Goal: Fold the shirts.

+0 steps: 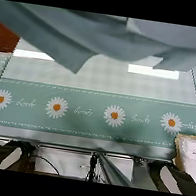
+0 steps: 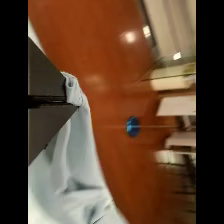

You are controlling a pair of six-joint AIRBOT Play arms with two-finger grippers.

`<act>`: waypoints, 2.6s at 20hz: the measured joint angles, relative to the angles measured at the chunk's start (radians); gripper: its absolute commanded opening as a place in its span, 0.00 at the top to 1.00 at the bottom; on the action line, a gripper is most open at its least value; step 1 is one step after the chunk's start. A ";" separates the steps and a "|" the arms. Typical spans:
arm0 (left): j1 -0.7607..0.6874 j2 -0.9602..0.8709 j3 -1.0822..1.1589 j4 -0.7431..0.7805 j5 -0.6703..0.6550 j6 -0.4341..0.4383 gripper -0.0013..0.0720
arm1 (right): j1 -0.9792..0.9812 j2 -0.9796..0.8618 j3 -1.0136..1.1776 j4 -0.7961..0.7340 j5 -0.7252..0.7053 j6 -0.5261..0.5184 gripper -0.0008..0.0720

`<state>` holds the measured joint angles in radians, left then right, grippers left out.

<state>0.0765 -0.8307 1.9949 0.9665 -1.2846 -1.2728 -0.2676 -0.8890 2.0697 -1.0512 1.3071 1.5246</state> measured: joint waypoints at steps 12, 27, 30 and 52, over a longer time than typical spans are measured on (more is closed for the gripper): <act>0.000 0.119 0.005 0.107 -0.327 -0.228 0.96 | 0.001 0.032 0.023 -0.088 0.410 0.149 0.96; 0.000 0.002 -0.813 0.285 -0.017 -0.163 0.95 | 0.351 -0.315 -0.599 -0.255 0.026 0.143 0.96; 0.000 -0.087 -0.891 0.320 0.110 -0.155 0.95 | 0.372 -0.461 -0.615 -0.334 -0.087 0.127 0.96; 0.138 -0.461 -0.880 0.298 0.013 -0.116 0.23 | 0.339 -0.550 -0.551 -0.774 -0.232 0.005 0.37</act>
<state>0.2142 -1.2915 1.1149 1.2644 -1.2713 -1.3888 0.0711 -1.4387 1.5185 -1.8256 1.0752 1.5295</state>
